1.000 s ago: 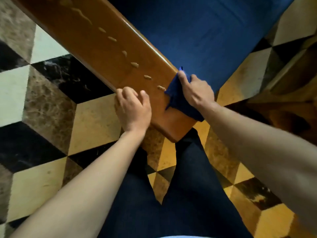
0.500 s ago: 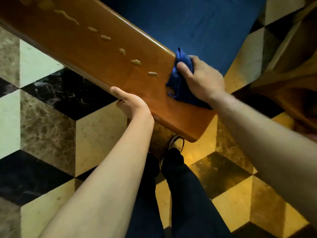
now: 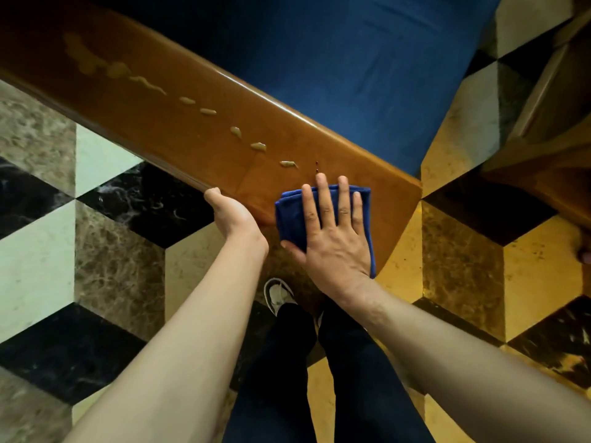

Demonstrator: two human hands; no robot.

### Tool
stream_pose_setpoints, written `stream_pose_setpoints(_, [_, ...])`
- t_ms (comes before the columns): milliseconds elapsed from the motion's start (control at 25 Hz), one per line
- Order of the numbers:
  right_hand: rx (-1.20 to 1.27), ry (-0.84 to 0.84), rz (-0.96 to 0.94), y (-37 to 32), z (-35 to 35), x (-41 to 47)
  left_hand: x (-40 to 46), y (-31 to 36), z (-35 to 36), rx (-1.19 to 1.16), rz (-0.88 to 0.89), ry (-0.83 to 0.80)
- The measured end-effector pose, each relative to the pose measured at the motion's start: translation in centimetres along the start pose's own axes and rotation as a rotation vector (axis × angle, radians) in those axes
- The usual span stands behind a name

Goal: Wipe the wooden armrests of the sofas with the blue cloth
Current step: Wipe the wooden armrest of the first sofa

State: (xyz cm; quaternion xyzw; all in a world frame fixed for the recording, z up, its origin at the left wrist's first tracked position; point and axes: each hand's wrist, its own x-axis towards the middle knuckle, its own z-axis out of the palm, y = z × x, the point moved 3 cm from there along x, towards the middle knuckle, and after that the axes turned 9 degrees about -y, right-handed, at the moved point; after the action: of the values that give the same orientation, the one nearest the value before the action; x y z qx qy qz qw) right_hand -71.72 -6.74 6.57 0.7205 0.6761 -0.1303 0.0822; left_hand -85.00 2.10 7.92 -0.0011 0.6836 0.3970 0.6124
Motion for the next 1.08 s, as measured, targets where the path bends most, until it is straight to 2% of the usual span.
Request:
stream_pose_setpoints(160, [-0.004, 0.028, -0.130, -0.1, 0.2, -0.2, -0.6, -0.9, -0.3, 0.041, -0.047, -0.007])
stream_pose_setpoints(240, [0.006, 0.047, -0.128, 2.0, 0.4, -2.3, -0.7, -1.1, -0.5, 0.055, -0.059, -0.005])
stream_pose_setpoints(440, [0.141, -0.002, 0.290, 6.7, -1.0, -1.5, -1.1, -1.3, -0.2, 0.060, -0.098, -0.032])
stream_pose_setpoints(600, [0.212, -0.004, 0.357, 6.1, -3.2, 4.3, -0.3, -0.4, -1.1, 0.079, -0.063, -0.039])
stream_pose_setpoints(720, [0.319, -0.038, 0.297, 5.8, -4.7, 8.7, 1.0, 1.0, -2.9, 0.150, -0.057, -0.035])
stream_pose_setpoints(840, [0.367, -0.108, 0.146, 3.2, -6.0, 12.9, 2.3, 2.1, -4.2, 0.184, -0.051, -0.027])
stream_pose_setpoints(960, [0.311, -0.076, 0.011, -1.2, -6.4, 15.9, 3.7, 2.7, -5.2, 0.155, -0.049, -0.031])
stream_pose_setpoints(1080, [0.166, -0.012, -0.096, -5.4, -5.7, 15.5, 4.7, 3.9, -5.7, 0.039, -0.065, -0.107])
